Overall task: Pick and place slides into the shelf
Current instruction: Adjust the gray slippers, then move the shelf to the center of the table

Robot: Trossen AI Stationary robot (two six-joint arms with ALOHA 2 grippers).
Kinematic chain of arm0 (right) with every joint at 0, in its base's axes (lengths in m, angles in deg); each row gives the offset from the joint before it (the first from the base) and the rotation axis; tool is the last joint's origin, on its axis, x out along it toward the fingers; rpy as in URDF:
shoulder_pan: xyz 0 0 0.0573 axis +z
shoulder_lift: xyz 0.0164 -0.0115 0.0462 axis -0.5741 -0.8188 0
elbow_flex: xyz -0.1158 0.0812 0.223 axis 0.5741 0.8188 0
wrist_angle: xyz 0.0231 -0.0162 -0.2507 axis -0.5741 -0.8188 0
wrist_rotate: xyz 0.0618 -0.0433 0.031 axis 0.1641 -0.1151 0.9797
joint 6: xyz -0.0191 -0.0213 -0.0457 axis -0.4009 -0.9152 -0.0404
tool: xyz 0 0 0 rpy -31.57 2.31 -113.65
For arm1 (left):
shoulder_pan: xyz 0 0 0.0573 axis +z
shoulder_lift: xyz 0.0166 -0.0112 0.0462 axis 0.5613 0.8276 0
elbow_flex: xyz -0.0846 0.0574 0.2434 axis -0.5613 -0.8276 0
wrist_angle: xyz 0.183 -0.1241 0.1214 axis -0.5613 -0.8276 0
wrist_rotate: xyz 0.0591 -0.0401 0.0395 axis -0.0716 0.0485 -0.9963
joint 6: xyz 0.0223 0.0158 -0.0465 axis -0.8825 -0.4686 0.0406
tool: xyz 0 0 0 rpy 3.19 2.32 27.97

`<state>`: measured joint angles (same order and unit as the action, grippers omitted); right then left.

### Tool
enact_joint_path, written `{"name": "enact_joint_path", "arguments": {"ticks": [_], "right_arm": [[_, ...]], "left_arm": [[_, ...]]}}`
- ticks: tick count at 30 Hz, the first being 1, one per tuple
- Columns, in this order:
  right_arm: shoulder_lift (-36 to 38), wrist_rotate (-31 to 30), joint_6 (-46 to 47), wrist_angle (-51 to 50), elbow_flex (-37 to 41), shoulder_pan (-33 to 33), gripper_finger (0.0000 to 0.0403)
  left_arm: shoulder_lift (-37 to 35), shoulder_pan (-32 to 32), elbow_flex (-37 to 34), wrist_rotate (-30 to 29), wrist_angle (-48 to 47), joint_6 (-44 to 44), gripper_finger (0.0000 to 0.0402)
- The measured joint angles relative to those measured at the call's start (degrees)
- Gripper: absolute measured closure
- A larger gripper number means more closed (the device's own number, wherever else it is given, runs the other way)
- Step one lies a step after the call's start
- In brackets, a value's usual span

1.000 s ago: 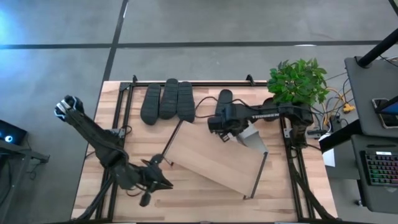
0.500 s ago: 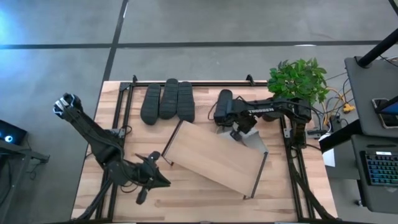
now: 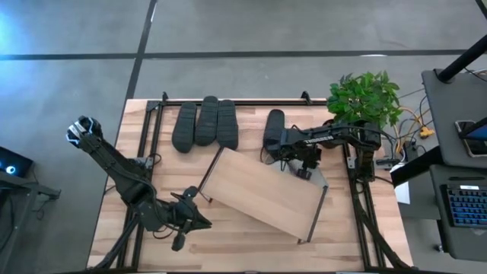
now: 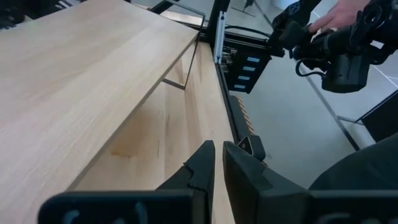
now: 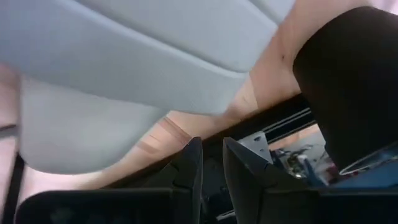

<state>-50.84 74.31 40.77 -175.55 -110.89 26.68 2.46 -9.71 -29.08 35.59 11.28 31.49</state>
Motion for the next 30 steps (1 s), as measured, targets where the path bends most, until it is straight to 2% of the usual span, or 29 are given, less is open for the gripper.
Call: {"name": "enact_joint_path", "arguments": {"ticks": [6,12,15,19,21,23,27,30], "right_arm": [[-0.02,-0.19,-5.24,6.41,-0.1,0.57,0.0346],[-0.11,-0.46,-11.62,17.28,-3.84,3.5,0.0346],[-0.11,-0.11,-11.83,18.23,-6.65,4.35,0.0346],[-0.11,4.95,-10.94,18.0,-10.2,4.5,0.0346],[-0.11,5.27,-8.96,16.42,-11.59,4.5,0.0346],[-0.11,2.31,-5.84,16.02,-12.68,4.5,0.0346],[-0.09,-10.85,0.84,15.01,-15.01,4.3,0.0346],[-0.09,-14.32,2.99,15.03,-16.69,3.55,0.0346]], "left_arm": [[-0.13,0.0,-0.04,-1.02,0.04,0.06,0.0383],[-0.1,0.0,-0.04,-1.05,0.04,2.77,0.0383],[-0.1,0.02,-0.04,-1.05,0.04,3.04,0.0383],[-0.1,0.01,-0.04,-1.05,0.07,3.04,0.0383],[-0.1,0.01,-0.04,-1.05,0.07,3.06,0.0383],[-0.1,0.0,-0.04,-1.2,0.13,3.06,0.0383],[-0.08,0.02,-0.04,-2.74,0.24,3.08,0.0383],[-0.08,0.02,-0.03,-2.88,0.41,3.1,0.0383]]}}
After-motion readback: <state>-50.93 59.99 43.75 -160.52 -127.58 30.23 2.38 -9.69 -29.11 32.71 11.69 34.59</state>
